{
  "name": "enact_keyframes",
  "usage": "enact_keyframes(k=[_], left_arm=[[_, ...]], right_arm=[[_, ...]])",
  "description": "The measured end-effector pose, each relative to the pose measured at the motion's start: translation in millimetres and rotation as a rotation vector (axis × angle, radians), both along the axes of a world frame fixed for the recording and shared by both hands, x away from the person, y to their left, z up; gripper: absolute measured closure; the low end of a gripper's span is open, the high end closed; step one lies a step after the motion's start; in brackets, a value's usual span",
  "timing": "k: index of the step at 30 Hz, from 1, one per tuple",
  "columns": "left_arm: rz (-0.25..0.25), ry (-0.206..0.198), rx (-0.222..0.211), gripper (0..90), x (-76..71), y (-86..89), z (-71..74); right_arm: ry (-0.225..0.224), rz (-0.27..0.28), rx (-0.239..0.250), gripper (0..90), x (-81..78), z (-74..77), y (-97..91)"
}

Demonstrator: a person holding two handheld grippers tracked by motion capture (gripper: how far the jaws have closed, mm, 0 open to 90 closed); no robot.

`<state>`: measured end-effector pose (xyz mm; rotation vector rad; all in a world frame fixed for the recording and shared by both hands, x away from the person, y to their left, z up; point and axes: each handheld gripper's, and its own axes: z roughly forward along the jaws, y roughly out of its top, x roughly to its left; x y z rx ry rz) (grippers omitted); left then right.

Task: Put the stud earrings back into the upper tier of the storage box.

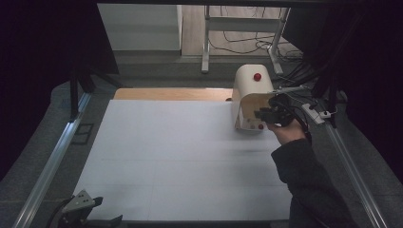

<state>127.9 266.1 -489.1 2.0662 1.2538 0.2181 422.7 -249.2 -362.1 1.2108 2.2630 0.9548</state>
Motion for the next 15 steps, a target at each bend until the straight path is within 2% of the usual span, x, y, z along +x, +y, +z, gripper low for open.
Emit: enact_keyframes(k=[5,15], left_arm=[[0.000,0.001,0.002,4.9,0.1,-0.2,0.0],[-0.001,0.002,0.007,5.0,0.5,-0.7,0.0]], right_arm=[[0.001,0.009,0.002,63.7,-4.3,0.4,-0.4],[0.008,0.048,-0.003,50.4,-18.2,4.0,3.8]])
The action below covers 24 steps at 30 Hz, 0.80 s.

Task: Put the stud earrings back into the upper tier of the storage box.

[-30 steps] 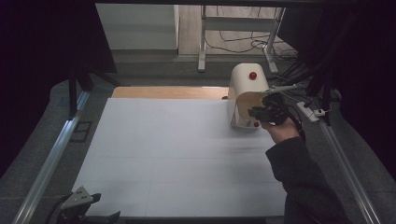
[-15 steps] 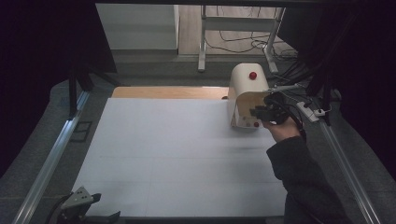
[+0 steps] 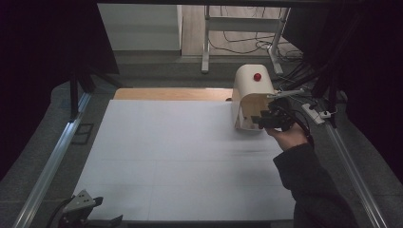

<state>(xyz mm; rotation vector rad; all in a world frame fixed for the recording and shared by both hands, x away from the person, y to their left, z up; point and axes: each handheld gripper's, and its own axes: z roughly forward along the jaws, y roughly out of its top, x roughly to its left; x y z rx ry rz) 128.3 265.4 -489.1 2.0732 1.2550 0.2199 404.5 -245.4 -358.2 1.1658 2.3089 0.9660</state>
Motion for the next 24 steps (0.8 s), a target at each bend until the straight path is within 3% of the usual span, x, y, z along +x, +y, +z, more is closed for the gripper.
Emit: enact_keyframes(k=[6,11,24], left_arm=[[0.000,0.000,0.001,5.1,0.0,0.0,0.0],[0.001,0.000,0.001,5.1,0.1,0.0,0.0],[0.002,0.002,-0.001,5.1,0.7,0.0,-0.1]], right_arm=[[-0.006,0.015,-0.002,41.8,-11.0,-0.2,4.7],[-0.007,0.023,0.024,34.2,-20.0,-3.0,5.2],[0.011,0.049,0.023,12.2,-44.6,-28.3,3.4]])
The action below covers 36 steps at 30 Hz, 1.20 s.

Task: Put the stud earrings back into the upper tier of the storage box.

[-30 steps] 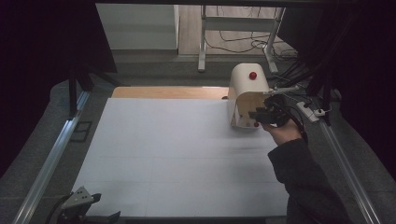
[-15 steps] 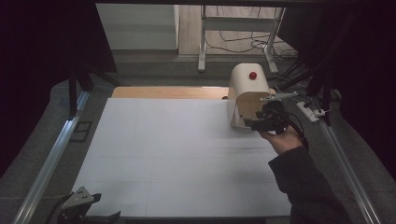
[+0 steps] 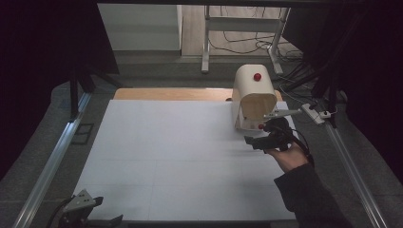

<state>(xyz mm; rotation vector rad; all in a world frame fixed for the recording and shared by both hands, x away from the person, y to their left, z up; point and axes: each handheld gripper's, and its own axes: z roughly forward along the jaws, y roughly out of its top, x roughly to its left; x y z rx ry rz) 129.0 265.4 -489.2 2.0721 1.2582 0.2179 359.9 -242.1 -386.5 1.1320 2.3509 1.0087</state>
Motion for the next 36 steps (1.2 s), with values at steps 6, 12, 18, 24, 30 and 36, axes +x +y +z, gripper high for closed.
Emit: enact_keyframes(k=[6,12,18,24,30,36], left_arm=[[0.000,0.000,0.001,5.2,-0.1,0.0,0.0],[0.001,0.000,0.000,5.2,0.2,0.1,-0.1],[0.003,-0.008,0.005,5.0,-0.9,-0.2,0.4],[0.008,-0.021,0.011,5.6,-2.8,-0.2,1.2],[-0.004,-0.036,0.010,5.7,-4.5,-0.5,2.3],[-0.017,-0.059,0.020,2.6,-7.4,-2.3,3.3]], right_arm=[[-0.005,0.027,0.026,4.2,-15.4,-17.1,0.6],[-0.007,0.044,0.028,2.0,-32.7,-24.3,-0.3],[0.002,0.041,0.017,0.0,-50.0,-32.5,0.5],[0.001,0.039,0.000,0.0,-65.2,-42.1,-1.9],[0.007,0.036,0.025,0.0,-84.8,-51.4,-9.9],[0.027,0.028,0.036,0.0,-106.0,-61.5,-20.5]])
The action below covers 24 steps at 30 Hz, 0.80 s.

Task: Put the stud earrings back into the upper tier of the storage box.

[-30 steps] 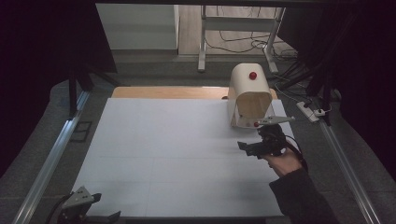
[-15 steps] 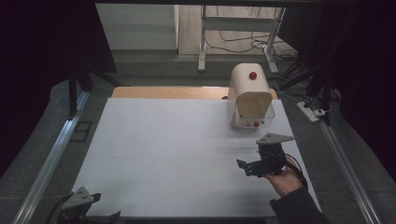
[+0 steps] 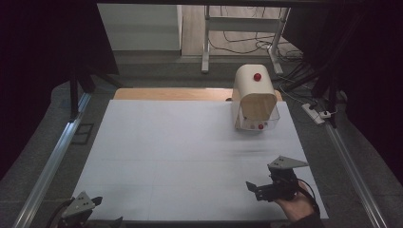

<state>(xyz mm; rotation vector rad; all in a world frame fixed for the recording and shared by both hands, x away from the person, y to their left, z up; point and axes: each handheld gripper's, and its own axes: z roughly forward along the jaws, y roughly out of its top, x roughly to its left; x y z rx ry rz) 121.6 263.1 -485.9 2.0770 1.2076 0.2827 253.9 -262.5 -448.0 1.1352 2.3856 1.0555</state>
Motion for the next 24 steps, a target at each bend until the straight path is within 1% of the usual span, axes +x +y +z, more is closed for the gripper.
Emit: enact_keyframes(k=[2,4,7,11,13,18,20,22,24], left_arm=[[0.004,-0.008,-0.010,1.5,-0.7,1.3,0.7],[0.007,-0.019,-0.029,0.7,-1.5,3.1,1.2],[0.009,-0.020,-0.040,0.4,-1.7,4.2,1.1],[-0.004,-0.022,-0.047,0.6,-2.2,4.5,0.9],[-0.016,-0.026,-0.052,0.9,-2.5,4.6,0.9],[-0.016,-0.014,-0.057,2.1,-1.6,4.6,0.2],[-0.016,-0.011,-0.061,2.4,-1.2,4.8,0.1],[-0.016,-0.008,-0.062,2.6,-0.9,5.1,0.0],[-0.015,-0.007,-0.064,2.8,-0.8,5.4,0.0]], right_arm=[[0.005,-0.005,0.003,0.0,-6.3,-2.7,-3.5],[0.002,-0.013,-0.003,0.0,-11.9,-4.2,-6.4],[0.003,-0.020,-0.007,0.0,-20.4,-6.3,-12.3],[0.008,-0.038,-0.016,0.0,-30.8,-9.5,-21.0],[0.017,-0.049,-0.014,0.0,-35.5,-11.1,-26.6],[0.043,-0.082,-0.008,0.0,-46.5,-13.7,-41.4],[0.046,-0.089,-0.003,0.0,-49.9,-13.7,-45.1],[0.040,-0.096,0.013,0.0,-54.4,-12.0,-49.0],[0.047,-0.098,0.016,0.0,-56.8,-11.7,-51.0]])
